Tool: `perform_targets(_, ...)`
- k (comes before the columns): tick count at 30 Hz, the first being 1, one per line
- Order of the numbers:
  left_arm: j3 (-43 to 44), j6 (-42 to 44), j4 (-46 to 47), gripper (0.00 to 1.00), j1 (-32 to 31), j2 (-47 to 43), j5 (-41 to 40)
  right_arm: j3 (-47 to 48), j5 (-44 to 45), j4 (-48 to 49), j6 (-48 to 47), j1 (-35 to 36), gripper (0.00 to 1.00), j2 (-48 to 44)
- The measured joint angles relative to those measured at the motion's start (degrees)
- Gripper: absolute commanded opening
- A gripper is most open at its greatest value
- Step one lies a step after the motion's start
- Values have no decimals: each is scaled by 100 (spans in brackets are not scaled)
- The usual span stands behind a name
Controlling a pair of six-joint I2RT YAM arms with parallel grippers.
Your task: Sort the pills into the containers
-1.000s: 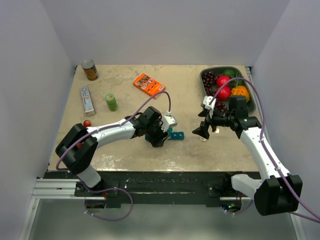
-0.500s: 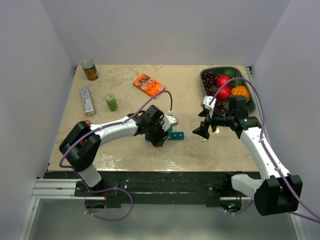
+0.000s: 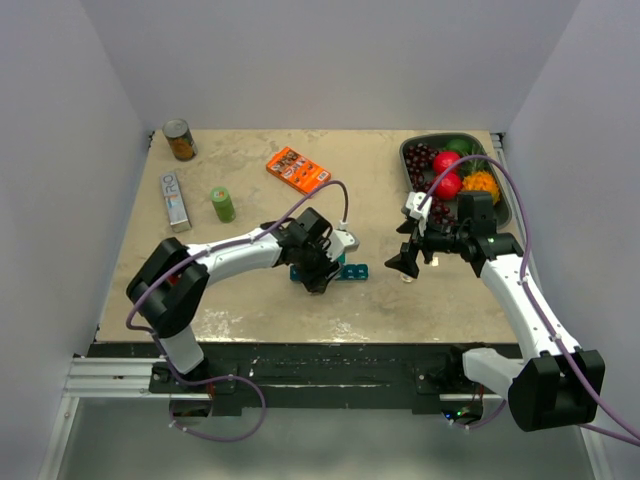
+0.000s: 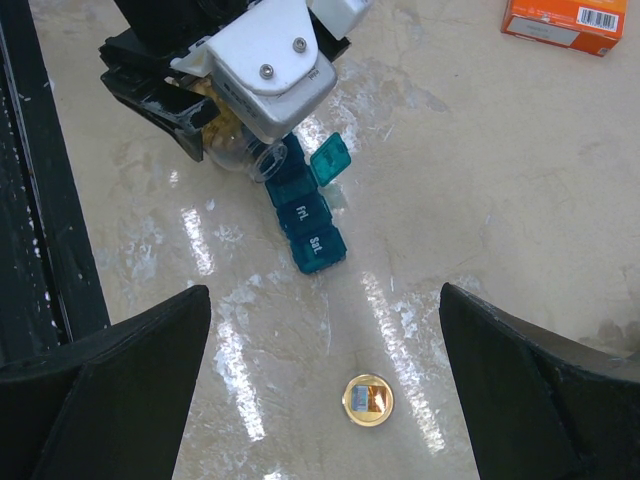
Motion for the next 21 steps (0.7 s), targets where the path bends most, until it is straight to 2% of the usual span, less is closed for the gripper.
perform_targets(21,549,0,-603,0,-44,223,-251,0,4,0,0,0,99,0)
